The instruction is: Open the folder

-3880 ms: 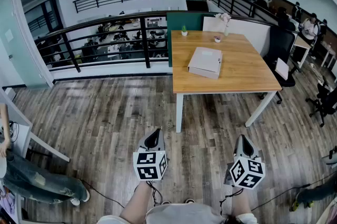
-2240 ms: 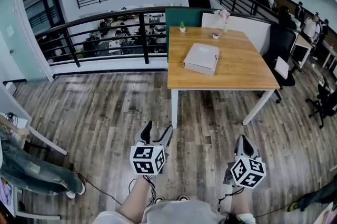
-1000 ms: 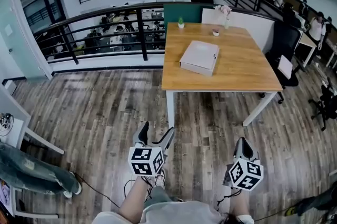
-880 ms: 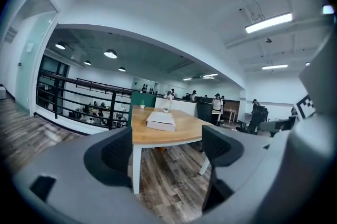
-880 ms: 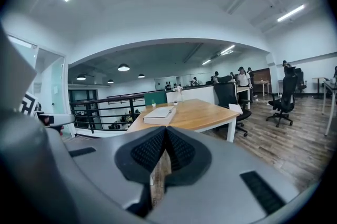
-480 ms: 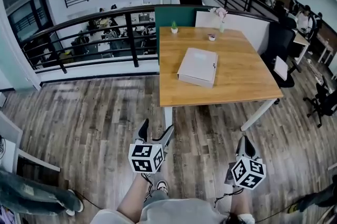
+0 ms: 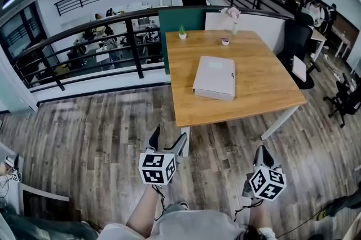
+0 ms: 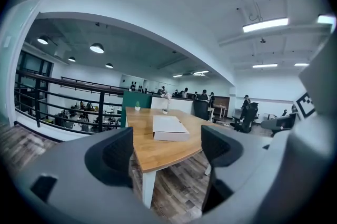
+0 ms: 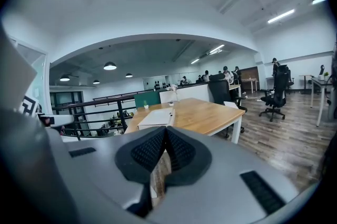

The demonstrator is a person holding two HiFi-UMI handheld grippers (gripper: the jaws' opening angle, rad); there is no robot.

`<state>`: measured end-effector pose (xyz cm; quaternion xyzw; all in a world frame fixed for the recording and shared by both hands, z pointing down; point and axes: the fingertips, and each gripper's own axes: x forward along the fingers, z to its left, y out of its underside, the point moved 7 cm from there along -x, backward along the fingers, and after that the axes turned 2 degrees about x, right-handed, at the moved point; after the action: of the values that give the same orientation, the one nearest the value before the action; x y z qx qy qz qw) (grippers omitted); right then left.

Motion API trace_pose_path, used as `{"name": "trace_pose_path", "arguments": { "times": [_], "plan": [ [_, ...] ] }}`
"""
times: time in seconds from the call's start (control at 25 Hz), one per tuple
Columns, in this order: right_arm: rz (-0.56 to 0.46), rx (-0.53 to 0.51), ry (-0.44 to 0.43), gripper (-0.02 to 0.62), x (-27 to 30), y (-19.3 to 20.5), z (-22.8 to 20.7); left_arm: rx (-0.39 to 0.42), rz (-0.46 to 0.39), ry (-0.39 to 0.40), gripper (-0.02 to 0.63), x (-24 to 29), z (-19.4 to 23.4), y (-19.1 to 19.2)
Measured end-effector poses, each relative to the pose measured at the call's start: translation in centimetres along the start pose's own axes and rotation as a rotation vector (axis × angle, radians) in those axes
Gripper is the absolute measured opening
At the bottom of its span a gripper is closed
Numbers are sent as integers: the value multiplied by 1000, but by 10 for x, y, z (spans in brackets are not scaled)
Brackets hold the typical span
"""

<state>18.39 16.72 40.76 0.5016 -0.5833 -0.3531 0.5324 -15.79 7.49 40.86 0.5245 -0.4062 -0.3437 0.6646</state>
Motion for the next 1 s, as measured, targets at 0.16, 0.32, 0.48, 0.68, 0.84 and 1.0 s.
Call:
{"name": "trace_pose_path", "arguments": {
  "times": [0.16, 0.32, 0.48, 0.68, 0.84, 1.0],
  "plan": [
    [4, 3, 15, 2, 14, 0, 15, 12, 9, 22, 407, 14, 20, -4],
    [30, 3, 31, 2, 23, 10, 24, 13, 28, 42, 407, 25, 35, 3],
    [55, 1, 58, 2, 29, 17, 25, -14, 52, 48, 406, 36, 46, 14],
    [71, 10, 101, 2, 39, 17, 18, -27, 83, 74, 405, 57, 50, 22],
    [80, 18, 121, 2, 55, 16, 15, -19, 91, 97, 405, 80, 51, 20],
    [79, 22, 135, 2, 81, 11, 11, -6, 93, 113, 405, 107, 52, 16]
  ]
}}
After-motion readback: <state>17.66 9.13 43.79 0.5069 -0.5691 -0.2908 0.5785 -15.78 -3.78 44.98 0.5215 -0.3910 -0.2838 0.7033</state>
